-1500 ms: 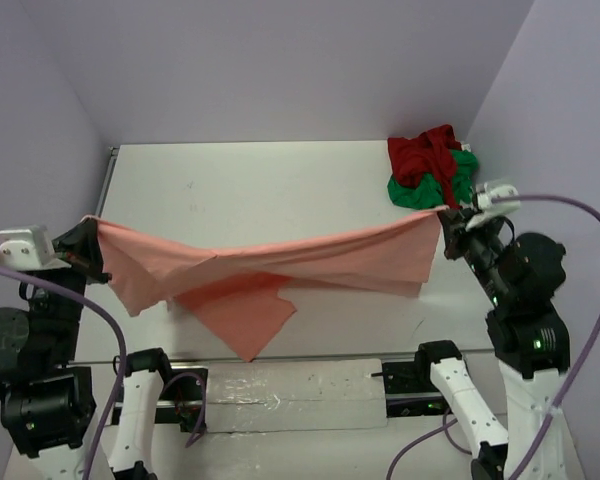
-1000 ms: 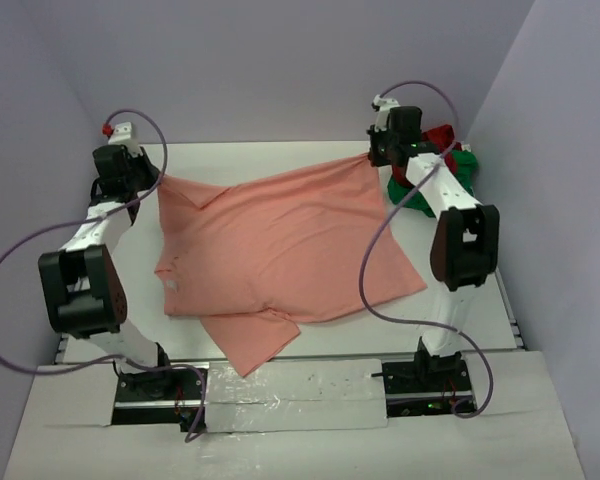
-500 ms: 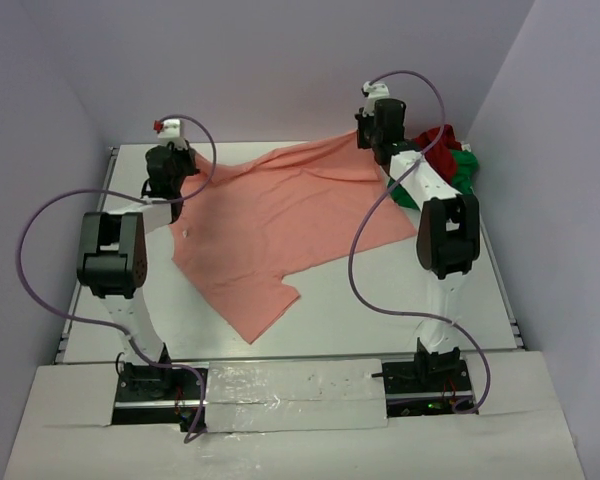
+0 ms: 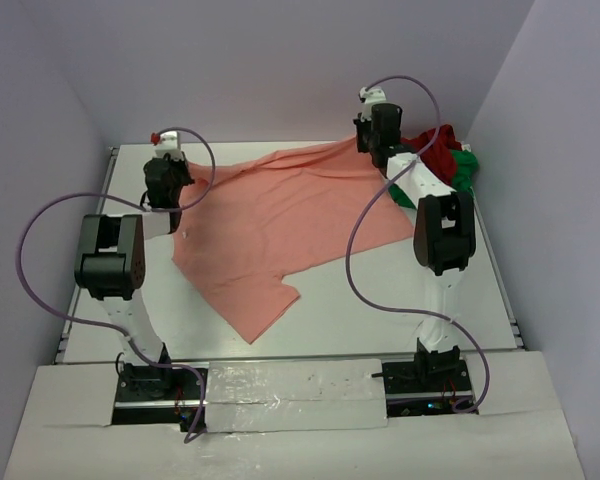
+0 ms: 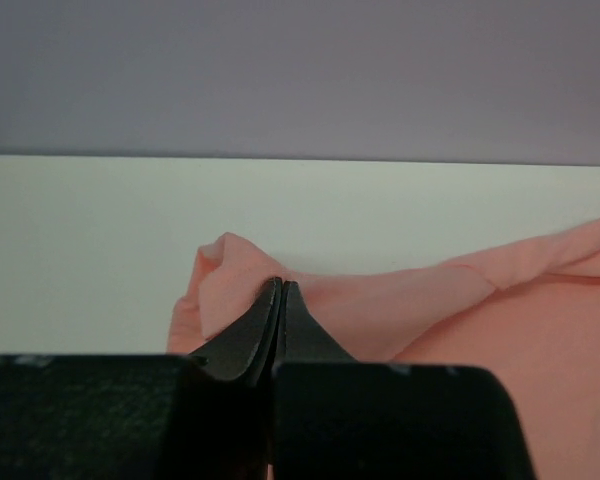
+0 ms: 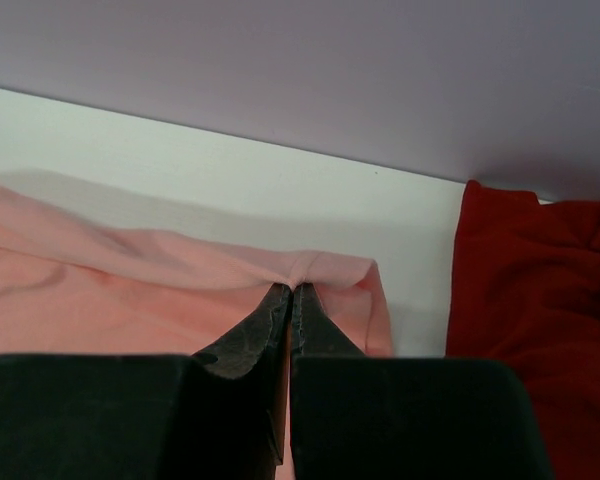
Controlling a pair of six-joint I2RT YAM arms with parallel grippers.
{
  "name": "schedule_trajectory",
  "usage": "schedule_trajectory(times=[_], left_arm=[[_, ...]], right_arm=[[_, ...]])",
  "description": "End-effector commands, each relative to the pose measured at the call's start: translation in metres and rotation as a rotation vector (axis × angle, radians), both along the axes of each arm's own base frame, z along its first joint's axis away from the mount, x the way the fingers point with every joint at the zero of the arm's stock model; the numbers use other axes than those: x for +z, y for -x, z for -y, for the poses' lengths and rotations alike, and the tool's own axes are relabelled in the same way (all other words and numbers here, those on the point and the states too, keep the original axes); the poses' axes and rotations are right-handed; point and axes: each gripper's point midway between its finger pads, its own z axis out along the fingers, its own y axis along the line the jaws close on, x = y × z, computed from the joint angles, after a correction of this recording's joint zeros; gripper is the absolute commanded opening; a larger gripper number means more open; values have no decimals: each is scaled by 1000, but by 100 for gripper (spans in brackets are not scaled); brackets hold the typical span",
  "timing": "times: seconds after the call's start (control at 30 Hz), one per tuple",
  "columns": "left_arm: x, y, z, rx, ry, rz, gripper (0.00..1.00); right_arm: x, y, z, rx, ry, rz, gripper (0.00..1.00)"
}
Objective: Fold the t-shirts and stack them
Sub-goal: Fold the tshirt
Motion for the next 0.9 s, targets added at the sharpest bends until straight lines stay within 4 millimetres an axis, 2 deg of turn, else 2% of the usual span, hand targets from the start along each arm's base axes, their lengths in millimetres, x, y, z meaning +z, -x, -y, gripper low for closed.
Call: schedule_trajectory(times=[0.0, 0.03, 0.07, 0.1, 0.3, 0.4, 0.47, 0.73, 0.87], left_arm=[[59, 9, -34, 65, -13, 136, 0], [60, 11, -35, 70, -13, 134, 0], [57, 15, -50, 97, -15, 130, 0], [56, 18, -57, 105, -16, 127, 0], [52, 35, -79, 144, 3, 100, 0], [51, 44, -80, 144, 4, 94, 0], [45, 51, -77, 136, 14, 77, 0], [30, 70, -66, 97, 49, 9, 0], [29, 79, -66, 110, 46, -7, 0]], right_arm=[[25, -8, 20, -30, 36, 53, 0], [24, -8, 25, -36, 35, 43, 0], [23, -8, 29, -40, 35, 34, 0], [20, -9, 36, -50, 38, 28, 0], [11, -11, 58, -79, 50, -1, 0], [9, -13, 75, -104, 38, -9, 0], [6, -13, 79, -108, 42, -20, 0], [-9, -8, 79, -81, 53, -65, 0], [-14, -2, 78, -70, 58, -87, 0]])
